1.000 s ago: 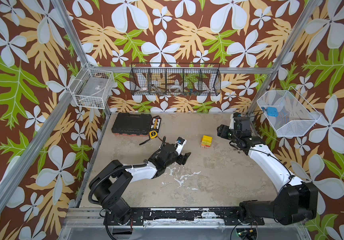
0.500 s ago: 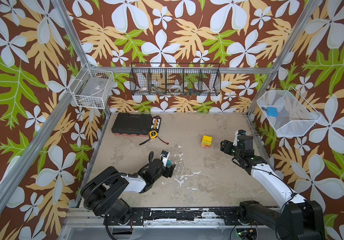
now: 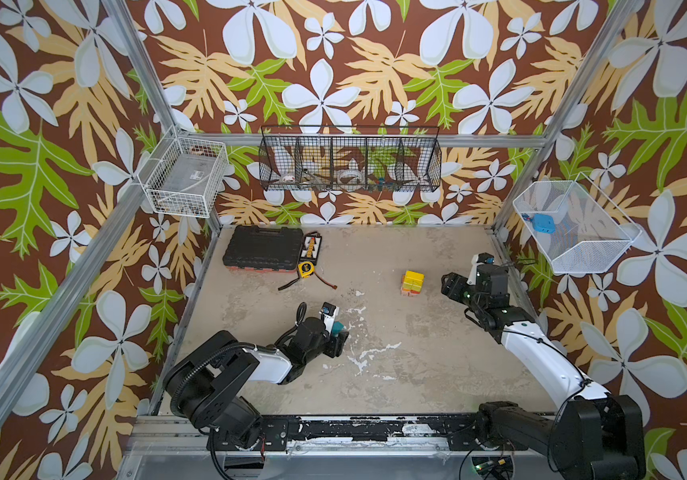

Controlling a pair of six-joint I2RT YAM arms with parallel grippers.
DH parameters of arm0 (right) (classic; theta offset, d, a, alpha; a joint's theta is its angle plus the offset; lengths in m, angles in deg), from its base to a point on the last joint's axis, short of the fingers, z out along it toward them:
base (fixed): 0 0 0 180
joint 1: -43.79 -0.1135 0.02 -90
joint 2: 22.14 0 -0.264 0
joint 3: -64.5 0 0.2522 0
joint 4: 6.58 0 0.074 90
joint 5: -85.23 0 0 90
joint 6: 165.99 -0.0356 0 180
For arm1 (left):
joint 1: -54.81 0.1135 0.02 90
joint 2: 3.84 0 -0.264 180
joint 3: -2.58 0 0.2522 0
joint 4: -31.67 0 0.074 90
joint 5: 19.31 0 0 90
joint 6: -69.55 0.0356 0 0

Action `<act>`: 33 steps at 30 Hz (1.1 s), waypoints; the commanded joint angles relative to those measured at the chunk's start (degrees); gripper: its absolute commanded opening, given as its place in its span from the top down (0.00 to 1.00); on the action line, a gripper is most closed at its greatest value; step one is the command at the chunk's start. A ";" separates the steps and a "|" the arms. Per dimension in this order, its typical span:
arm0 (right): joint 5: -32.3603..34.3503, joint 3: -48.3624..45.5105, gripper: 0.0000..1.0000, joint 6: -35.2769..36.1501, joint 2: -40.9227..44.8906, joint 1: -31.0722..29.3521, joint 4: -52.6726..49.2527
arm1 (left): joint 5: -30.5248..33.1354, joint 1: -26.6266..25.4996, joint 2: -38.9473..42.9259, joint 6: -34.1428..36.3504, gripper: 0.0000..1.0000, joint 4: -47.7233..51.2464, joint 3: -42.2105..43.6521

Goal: Build the wood block tower
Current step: 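Grasp the teal wedge block with the left gripper while the right gripper withdraws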

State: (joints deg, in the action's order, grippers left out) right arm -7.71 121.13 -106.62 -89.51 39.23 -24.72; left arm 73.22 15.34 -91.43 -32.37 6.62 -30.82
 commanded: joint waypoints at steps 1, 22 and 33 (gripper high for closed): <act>0.19 -0.11 0.24 -0.05 0.55 -0.07 0.19 | -1.15 0.06 -0.68 -0.91 0.30 0.08 0.30; -0.05 -0.68 0.24 0.06 1.57 -0.04 -0.19 | 0.37 0.09 -5.80 -2.62 0.53 1.73 -4.26; 0.01 -0.68 0.24 0.13 1.81 -0.01 -0.33 | -0.32 0.09 -5.75 -2.32 0.68 2.85 -5.14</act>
State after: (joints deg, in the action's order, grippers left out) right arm -7.76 120.26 -106.79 -87.92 39.23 -25.11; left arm 73.24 15.37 -97.48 -34.23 7.49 -35.91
